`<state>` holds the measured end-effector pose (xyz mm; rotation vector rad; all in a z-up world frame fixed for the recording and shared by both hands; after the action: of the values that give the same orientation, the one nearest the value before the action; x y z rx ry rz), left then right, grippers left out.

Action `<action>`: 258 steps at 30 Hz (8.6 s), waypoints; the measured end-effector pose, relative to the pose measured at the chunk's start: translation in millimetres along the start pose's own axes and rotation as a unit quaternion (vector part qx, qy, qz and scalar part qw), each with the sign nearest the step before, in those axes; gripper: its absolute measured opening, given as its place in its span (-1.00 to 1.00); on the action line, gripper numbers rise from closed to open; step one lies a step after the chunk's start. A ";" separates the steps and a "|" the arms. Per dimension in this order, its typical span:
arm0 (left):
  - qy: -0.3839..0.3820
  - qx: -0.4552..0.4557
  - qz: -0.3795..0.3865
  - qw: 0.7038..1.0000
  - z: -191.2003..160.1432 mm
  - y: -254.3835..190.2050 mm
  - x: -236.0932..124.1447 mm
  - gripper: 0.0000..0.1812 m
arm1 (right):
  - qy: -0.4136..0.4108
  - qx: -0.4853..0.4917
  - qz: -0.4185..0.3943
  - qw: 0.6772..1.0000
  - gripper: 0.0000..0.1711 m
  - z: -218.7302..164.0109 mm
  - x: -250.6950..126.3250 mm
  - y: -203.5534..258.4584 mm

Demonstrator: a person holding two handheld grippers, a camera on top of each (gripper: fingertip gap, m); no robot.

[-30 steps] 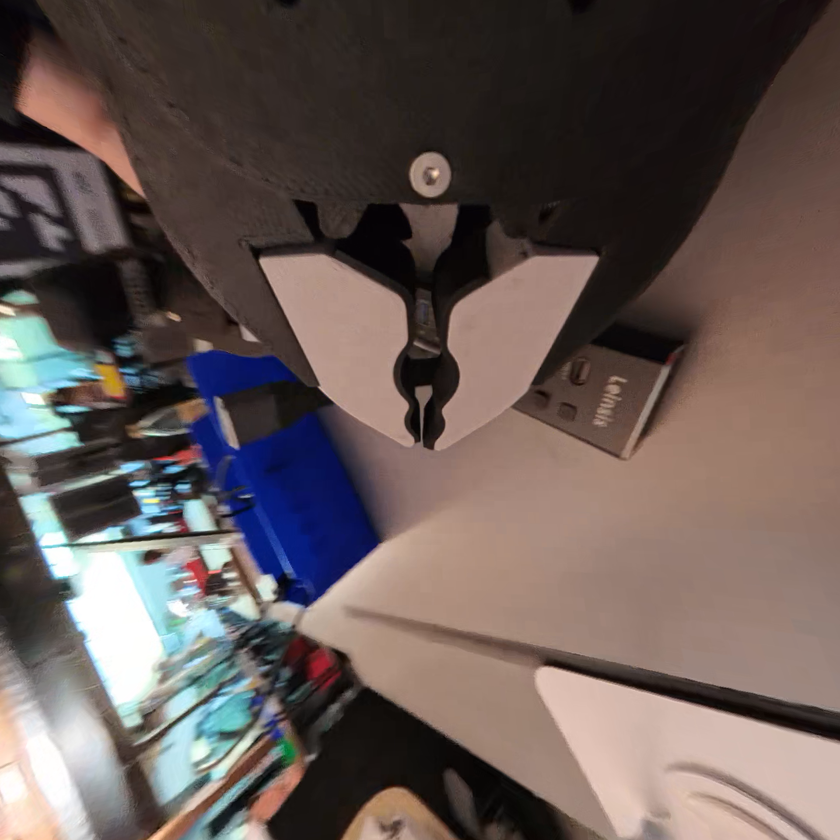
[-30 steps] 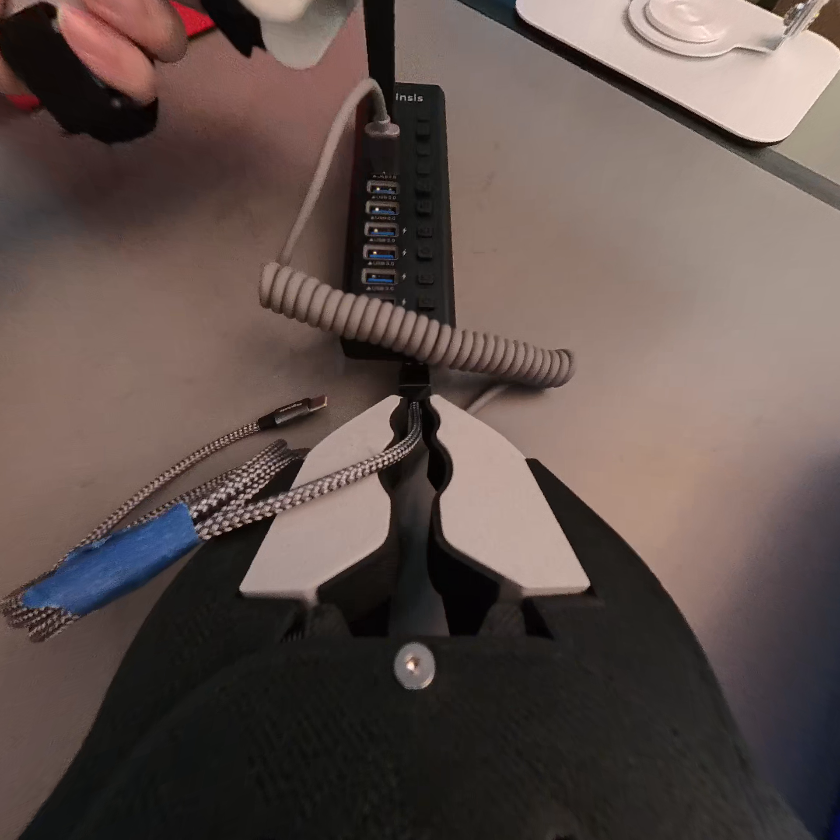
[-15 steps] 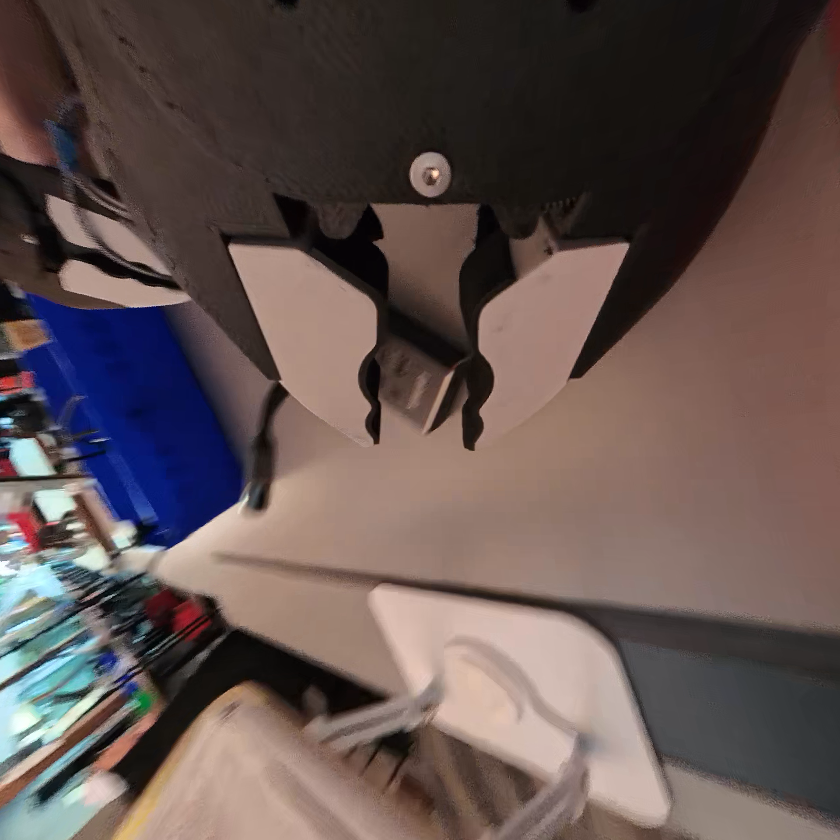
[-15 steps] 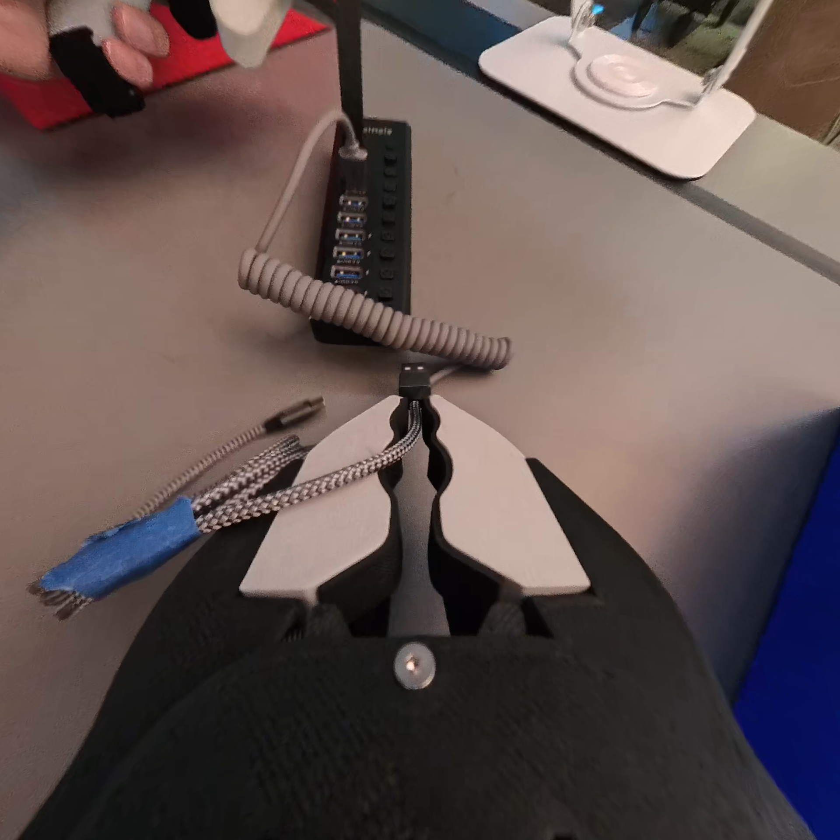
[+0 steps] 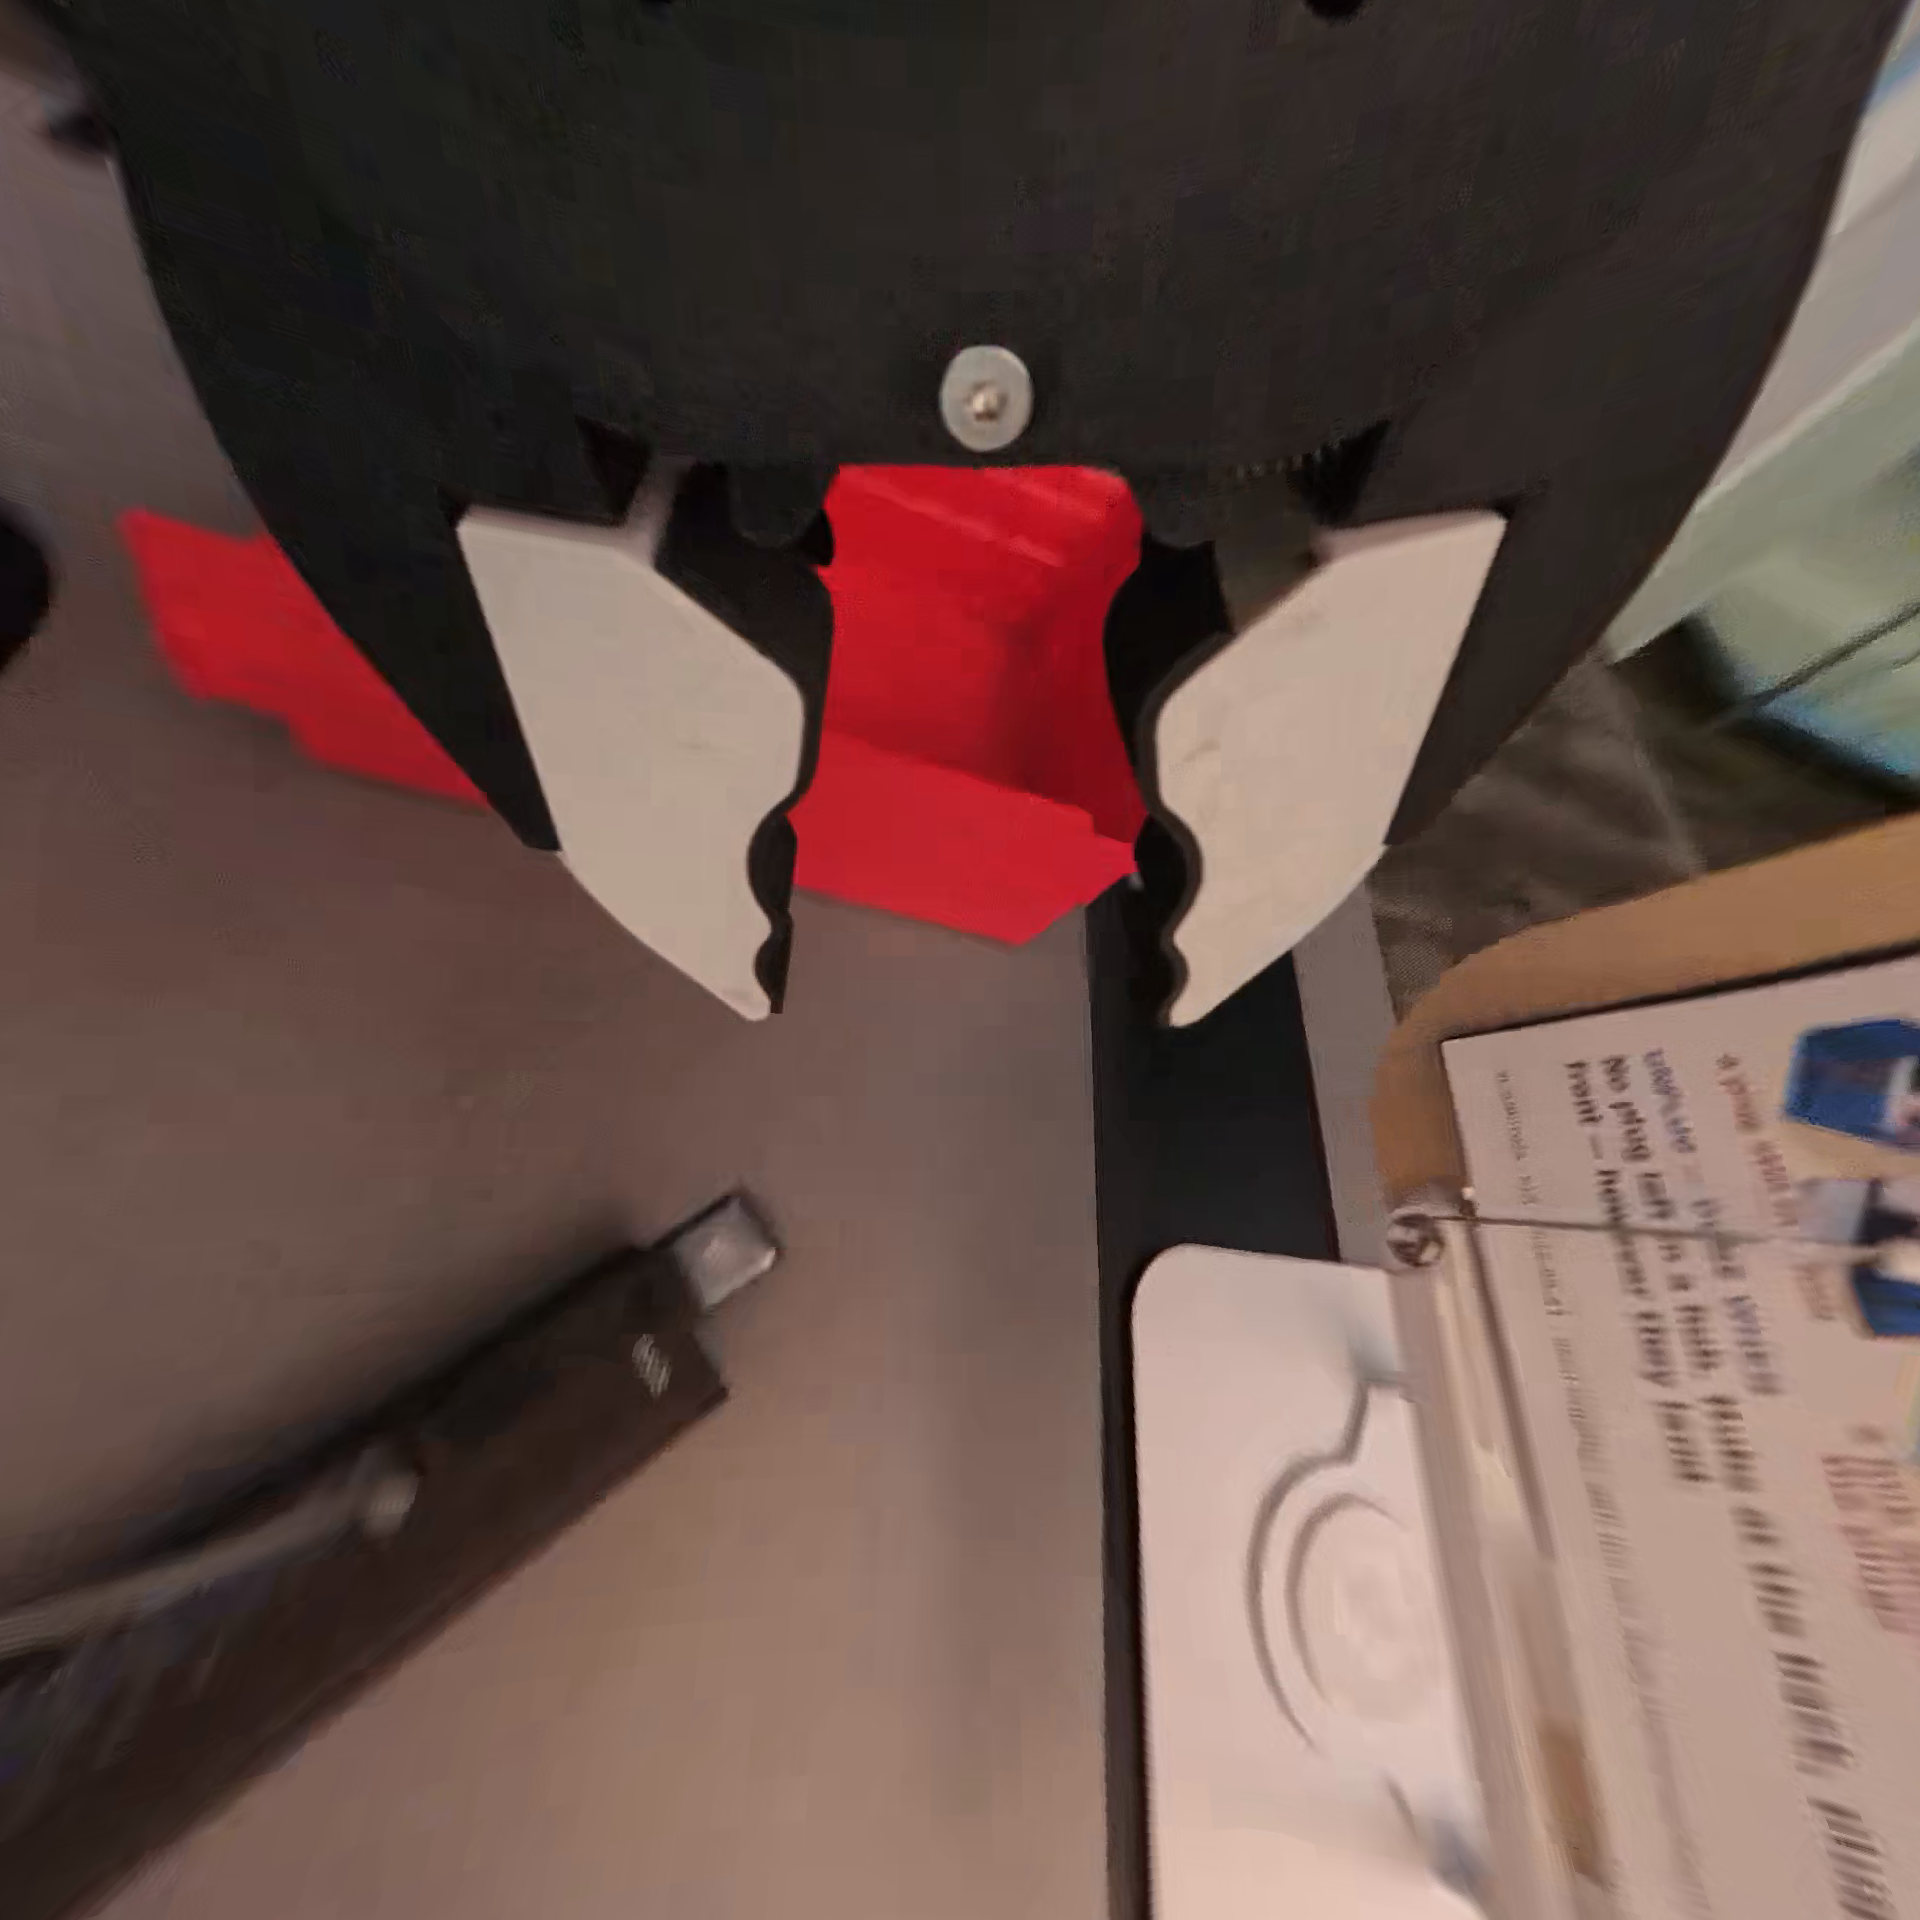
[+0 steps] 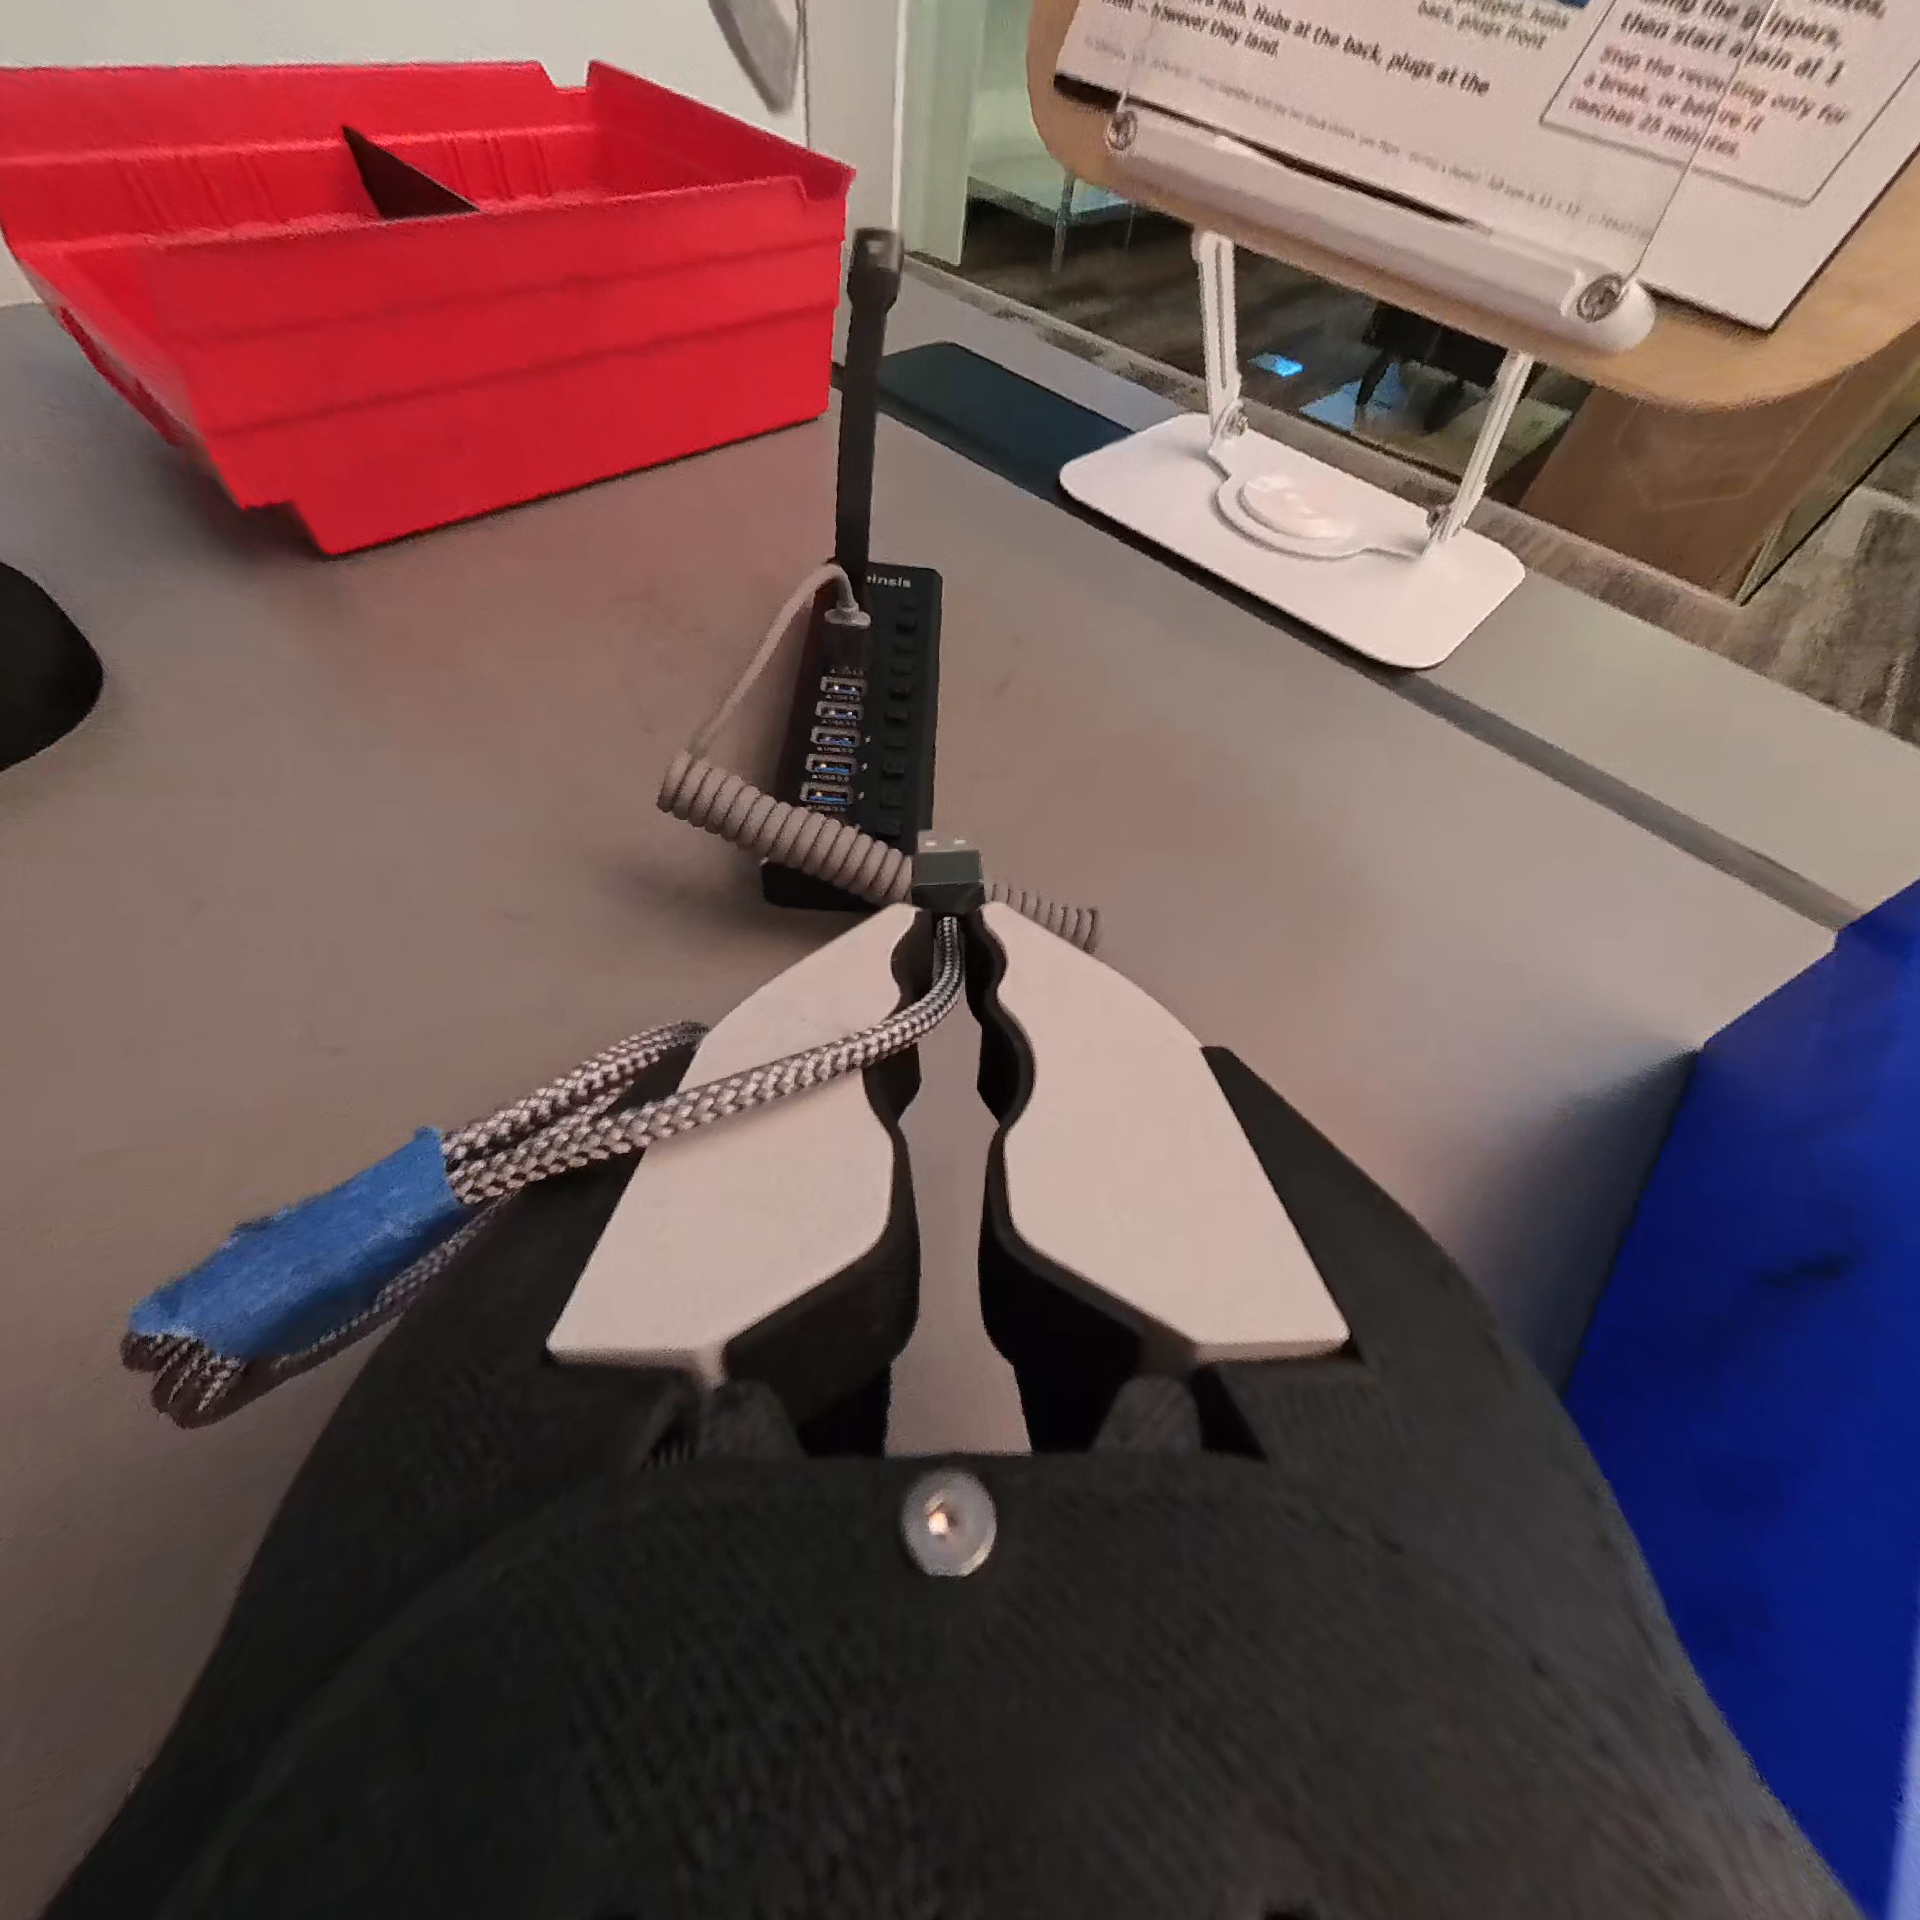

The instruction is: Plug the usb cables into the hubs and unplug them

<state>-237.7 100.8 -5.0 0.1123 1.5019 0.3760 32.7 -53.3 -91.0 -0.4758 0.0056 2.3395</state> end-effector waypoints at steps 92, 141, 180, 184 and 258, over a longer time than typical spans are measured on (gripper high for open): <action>0.244 0.259 0.063 0.932 146.8 -150.4 10.2 -0.27 | -0.008 0.016 -0.033 0.999 -0.92 5.6 -30.7 -32.6; -0.541 -0.332 -0.104 0.765 126.5 -130.4 23.6 -0.50 | 0.010 -0.012 -0.010 1.000 -0.92 0.6 -19.3 -17.7; -0.467 -0.271 -0.099 0.835 107.2 -164.6 89.4 -0.25 | 0.010 -0.028 0.038 0.999 -0.92 -1.9 -0.4 10.9; -0.413 -0.249 -0.109 0.869 116.3 -166.8 104.9 -0.32 | 0.006 -0.024 0.032 0.999 -0.92 -2.1 -2.7 6.7; -0.476 -0.421 -0.037 0.771 105.9 -89.3 -51.0 -0.67 | -0.228 -0.078 0.024 0.970 -0.92 175.7 22.9 14.5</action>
<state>-119.1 17.9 24.6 -0.4249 0.2342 0.7556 -51.1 -23.8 62.9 -0.0018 -0.3902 2.4560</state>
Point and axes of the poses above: each gripper's, where its closed fingertips meet, x out along the fingers, z out of its top, y = z × x across the jaws, the point moved 4 cm from there along -x, back along the fingers, and after that the axes turned 4 degrees about -z, right-handed, at the moved point
